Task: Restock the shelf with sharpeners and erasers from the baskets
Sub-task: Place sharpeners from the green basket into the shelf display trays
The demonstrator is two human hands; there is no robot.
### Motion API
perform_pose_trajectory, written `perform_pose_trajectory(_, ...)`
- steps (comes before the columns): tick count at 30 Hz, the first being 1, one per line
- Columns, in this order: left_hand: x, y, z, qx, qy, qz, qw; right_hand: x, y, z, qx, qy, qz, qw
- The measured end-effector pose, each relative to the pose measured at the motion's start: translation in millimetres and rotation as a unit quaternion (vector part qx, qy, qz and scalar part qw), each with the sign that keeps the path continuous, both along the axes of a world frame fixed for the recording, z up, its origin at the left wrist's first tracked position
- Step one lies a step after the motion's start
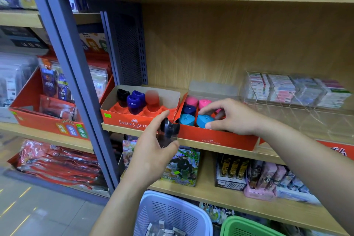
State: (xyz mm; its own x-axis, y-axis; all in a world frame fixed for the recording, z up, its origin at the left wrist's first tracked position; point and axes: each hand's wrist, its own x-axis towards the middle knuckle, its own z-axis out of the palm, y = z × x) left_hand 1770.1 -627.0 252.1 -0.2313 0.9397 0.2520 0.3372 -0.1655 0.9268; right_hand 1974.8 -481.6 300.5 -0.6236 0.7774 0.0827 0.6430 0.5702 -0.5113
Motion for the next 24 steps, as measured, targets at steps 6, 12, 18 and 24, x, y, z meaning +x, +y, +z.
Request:
perform_pose_trajectory(6, -1.6, 6.0, -4.8, 0.012, -0.049, 0.042, 0.998, 0.5, -0.5, -0.2, -0.003, 0.014, 0.005, 1.000)
perform_pose_trajectory(12, 1.7, 7.2, -5.1, 0.029, -0.058, 0.034, 0.997, -4.4, -2.7, -7.4, 0.007, 0.037, -0.009, 0.999)
perform_pose_trajectory(18, 6.0, 7.1, -4.3, 0.041, -0.068, 0.033, 0.996, -7.1, -12.9, -0.7, 0.029, 0.083, -0.029, 0.996)
perform_pose_trajectory(24, 15.9, 8.8, -3.1, 0.064, -0.079, 0.010, 0.995, -23.2, -54.6, 5.0, -0.068, 0.210, 0.041, 0.974)
